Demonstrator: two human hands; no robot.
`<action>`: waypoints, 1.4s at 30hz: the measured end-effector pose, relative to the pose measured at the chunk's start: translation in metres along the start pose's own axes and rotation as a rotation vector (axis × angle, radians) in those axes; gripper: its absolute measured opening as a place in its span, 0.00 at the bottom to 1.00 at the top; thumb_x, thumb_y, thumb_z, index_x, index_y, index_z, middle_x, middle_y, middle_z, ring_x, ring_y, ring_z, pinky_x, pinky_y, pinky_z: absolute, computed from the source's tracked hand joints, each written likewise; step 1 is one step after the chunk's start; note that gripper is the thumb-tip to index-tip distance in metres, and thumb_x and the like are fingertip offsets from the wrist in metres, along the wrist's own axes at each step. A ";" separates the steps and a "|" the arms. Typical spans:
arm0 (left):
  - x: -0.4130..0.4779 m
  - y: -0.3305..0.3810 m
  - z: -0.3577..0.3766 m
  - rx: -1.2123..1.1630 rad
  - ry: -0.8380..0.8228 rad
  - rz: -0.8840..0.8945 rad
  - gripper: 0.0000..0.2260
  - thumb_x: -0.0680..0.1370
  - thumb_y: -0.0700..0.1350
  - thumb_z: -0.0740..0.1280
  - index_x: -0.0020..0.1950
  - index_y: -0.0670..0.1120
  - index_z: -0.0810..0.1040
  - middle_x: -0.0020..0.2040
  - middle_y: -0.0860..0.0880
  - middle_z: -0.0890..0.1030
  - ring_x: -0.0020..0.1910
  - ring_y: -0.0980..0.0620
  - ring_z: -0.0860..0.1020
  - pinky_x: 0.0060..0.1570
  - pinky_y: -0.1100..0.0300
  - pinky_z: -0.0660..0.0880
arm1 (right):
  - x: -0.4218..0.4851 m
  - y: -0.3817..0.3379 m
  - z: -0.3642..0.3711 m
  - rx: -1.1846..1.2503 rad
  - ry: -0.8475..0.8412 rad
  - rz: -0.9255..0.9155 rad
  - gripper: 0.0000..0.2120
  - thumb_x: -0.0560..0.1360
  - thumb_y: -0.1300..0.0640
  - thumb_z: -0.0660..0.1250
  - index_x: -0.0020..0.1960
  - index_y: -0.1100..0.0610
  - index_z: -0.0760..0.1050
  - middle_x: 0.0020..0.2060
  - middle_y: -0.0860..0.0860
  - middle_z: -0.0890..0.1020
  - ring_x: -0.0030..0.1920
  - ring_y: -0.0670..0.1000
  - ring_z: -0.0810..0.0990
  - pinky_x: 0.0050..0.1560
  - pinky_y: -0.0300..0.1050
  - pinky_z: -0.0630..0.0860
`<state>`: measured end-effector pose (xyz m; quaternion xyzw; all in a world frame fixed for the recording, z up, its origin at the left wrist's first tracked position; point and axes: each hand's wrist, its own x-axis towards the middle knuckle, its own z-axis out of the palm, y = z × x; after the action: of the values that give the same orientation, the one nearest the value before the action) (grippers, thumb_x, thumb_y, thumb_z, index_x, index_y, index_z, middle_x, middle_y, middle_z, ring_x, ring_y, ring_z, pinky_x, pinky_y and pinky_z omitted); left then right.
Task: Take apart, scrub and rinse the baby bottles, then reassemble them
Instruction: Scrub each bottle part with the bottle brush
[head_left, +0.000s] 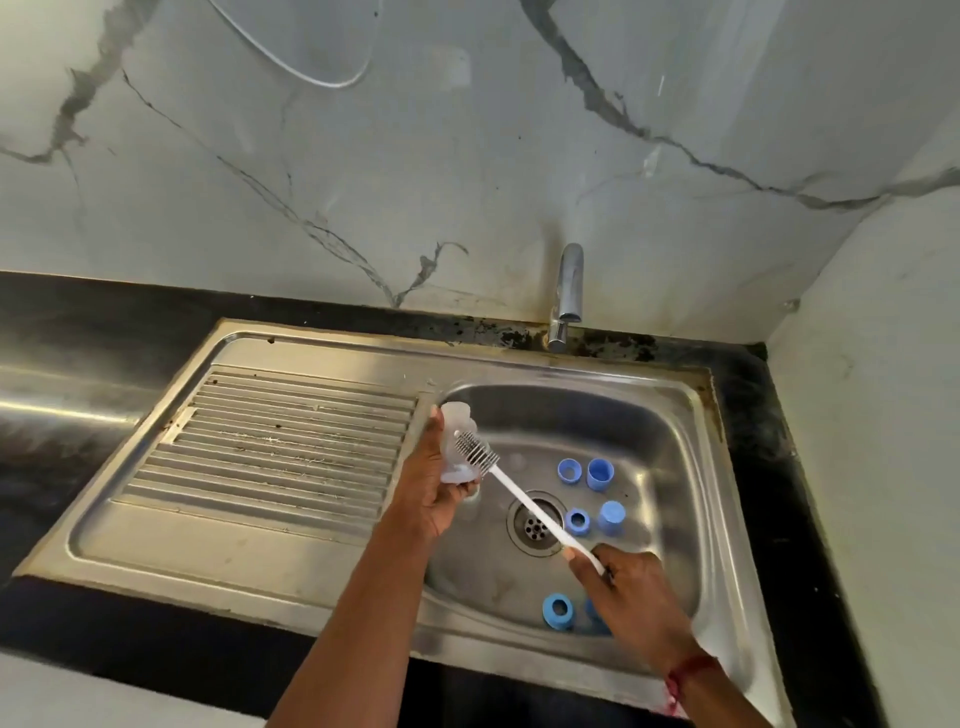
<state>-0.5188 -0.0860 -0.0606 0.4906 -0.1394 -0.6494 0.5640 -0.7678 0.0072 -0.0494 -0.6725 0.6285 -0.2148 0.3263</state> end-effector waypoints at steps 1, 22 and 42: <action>-0.004 -0.001 0.004 -0.006 0.006 0.009 0.32 0.73 0.64 0.69 0.69 0.43 0.74 0.58 0.38 0.78 0.55 0.39 0.73 0.37 0.55 0.74 | 0.003 0.003 -0.001 0.000 0.014 -0.011 0.24 0.76 0.39 0.62 0.27 0.49 0.62 0.19 0.43 0.70 0.23 0.46 0.69 0.28 0.35 0.64; -0.006 0.050 0.018 0.003 0.051 0.011 0.35 0.68 0.66 0.71 0.65 0.44 0.73 0.59 0.38 0.78 0.55 0.40 0.77 0.49 0.46 0.78 | 0.057 -0.012 -0.005 0.143 -0.108 0.036 0.30 0.72 0.31 0.58 0.29 0.56 0.65 0.22 0.47 0.68 0.25 0.43 0.64 0.30 0.39 0.65; 0.013 0.073 0.005 0.868 0.108 0.499 0.11 0.76 0.41 0.73 0.58 0.49 0.81 0.59 0.46 0.78 0.54 0.47 0.79 0.49 0.60 0.76 | 0.071 -0.015 -0.002 0.096 -0.088 0.058 0.37 0.71 0.28 0.54 0.32 0.64 0.71 0.24 0.53 0.74 0.25 0.44 0.68 0.32 0.42 0.70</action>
<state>-0.4774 -0.1228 -0.0110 0.6647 -0.4803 -0.3504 0.4525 -0.7502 -0.0632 -0.0456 -0.6466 0.6217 -0.2054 0.3915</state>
